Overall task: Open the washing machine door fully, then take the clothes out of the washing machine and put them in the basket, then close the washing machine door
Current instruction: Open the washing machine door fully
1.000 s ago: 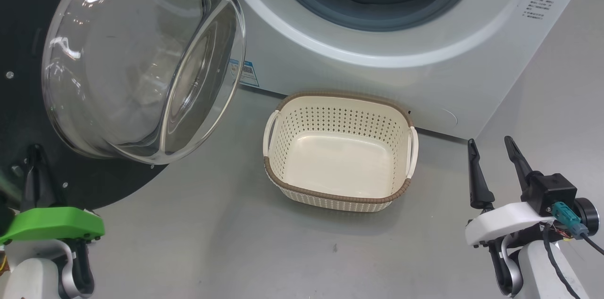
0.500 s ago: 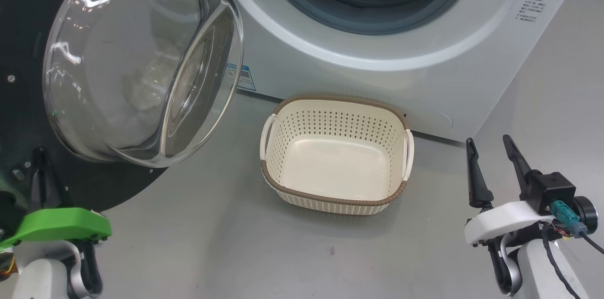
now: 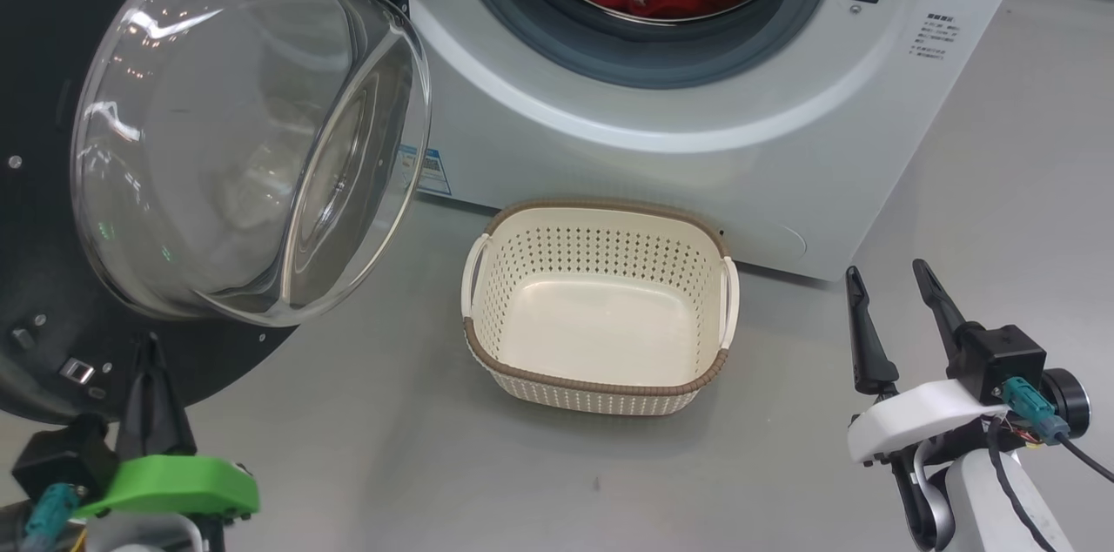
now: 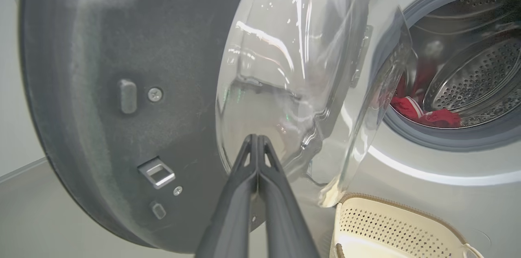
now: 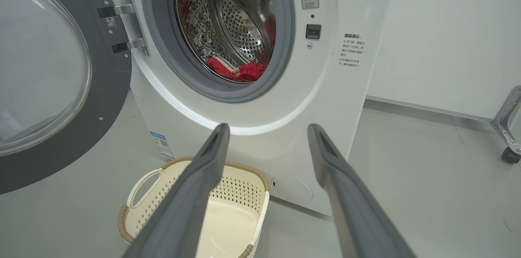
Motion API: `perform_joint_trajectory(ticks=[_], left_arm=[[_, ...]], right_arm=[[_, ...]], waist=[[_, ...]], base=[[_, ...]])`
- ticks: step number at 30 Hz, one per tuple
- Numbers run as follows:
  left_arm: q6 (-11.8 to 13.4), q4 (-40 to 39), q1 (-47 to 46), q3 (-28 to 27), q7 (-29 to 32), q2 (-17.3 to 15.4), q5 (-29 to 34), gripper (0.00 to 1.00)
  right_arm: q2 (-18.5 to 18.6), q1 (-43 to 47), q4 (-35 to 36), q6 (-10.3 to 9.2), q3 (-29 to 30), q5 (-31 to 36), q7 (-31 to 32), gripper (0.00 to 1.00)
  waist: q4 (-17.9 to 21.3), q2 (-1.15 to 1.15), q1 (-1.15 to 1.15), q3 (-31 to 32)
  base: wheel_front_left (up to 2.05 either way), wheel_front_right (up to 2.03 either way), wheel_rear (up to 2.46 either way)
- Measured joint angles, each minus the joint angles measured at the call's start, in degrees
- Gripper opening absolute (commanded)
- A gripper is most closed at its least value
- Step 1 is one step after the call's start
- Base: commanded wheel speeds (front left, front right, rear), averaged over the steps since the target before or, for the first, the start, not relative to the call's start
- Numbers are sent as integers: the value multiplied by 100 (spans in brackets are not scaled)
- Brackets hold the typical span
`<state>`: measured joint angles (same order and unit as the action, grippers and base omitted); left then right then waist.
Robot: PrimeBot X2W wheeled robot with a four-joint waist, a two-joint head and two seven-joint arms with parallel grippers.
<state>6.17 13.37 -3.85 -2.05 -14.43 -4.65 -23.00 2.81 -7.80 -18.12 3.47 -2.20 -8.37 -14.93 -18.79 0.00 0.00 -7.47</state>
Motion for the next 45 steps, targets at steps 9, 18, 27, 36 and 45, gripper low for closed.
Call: perform_joint_trajectory(ticks=[9, 18, 27, 36, 45], left_arm=[[-181, -355, 419, 405, -1, 73, 92, 0], [-318, -599, 637, 667, 8, 76, 93, 100], [-396, -777, 682, 843, 169, 75, 120, 100], [-410, -868, 691, 856, 332, 52, 126, 100], [-437, -955, 708, 873, 486, 1, 145, 100]], right_arm=[[-9, 146, 23, -2, -10, -29, 0, 100], [-19, 232, 129, -7, -229, -294, 0, 100], [-21, 268, 257, -64, -394, -380, 0, 100], [-20, 377, 387, -168, -545, -527, 0, 100], [-21, 391, 492, -221, -657, -573, 0, 100]], waist=[[138, 0, 0, 209], [399, 0, 0, 306], [745, 0, 0, 342], [1191, 0, 0, 351], [1687, 0, 0, 324]], base=[[0, 0, 0], [0, 0, 0], [0, 0, 0], [0, 0, 0], [0, 0, 0]])
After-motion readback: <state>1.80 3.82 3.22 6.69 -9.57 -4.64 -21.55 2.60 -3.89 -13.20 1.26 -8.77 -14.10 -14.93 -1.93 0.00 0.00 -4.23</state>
